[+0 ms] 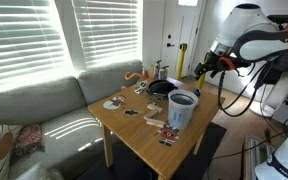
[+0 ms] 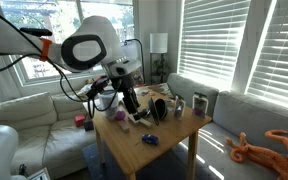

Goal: Put a wooden chip in the black pouch

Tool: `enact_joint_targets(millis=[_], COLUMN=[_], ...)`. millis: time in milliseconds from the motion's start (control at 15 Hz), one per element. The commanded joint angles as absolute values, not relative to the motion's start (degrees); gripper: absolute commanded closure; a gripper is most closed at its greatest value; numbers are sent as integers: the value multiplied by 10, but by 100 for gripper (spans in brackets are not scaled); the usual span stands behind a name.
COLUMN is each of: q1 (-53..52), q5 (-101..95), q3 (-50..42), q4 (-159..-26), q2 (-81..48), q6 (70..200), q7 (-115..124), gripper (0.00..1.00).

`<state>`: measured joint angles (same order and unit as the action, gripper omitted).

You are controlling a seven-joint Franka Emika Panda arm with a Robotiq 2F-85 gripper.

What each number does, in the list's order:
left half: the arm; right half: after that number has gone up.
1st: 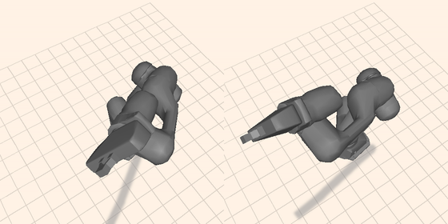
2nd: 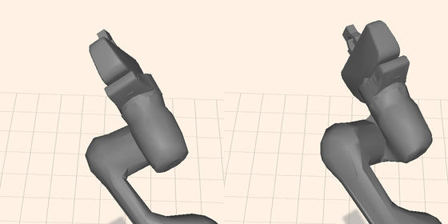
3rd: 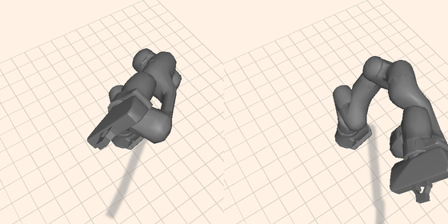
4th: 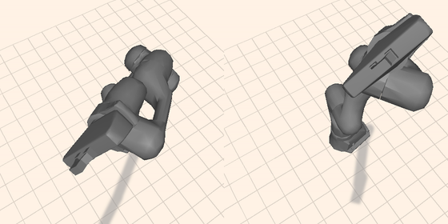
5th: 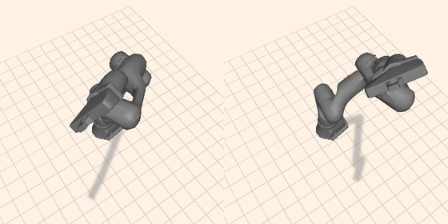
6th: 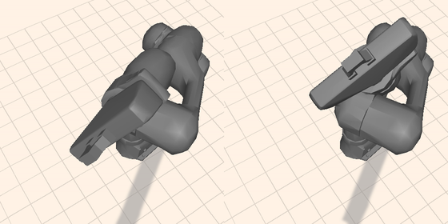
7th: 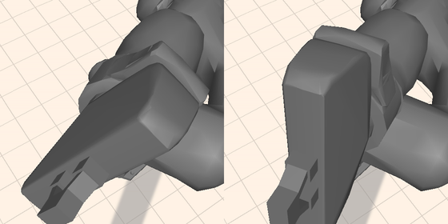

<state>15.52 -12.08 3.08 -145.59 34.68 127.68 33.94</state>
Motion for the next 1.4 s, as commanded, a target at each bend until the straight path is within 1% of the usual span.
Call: enact_joint_targets(millis=[0,333,600,867,1333], q1=[157,158,152,140,106], q5=[-119,-53,-31,-30,59], q3=[32,18,21,20,-23], q4=[-1455,-1456,-1451,-1440,-1405], q2=[347,279,219,181,160], q6=[1276,1367,1425,1398,1385], q7=[338,431,461,473,411], gripper=[0,0,0,0,0])
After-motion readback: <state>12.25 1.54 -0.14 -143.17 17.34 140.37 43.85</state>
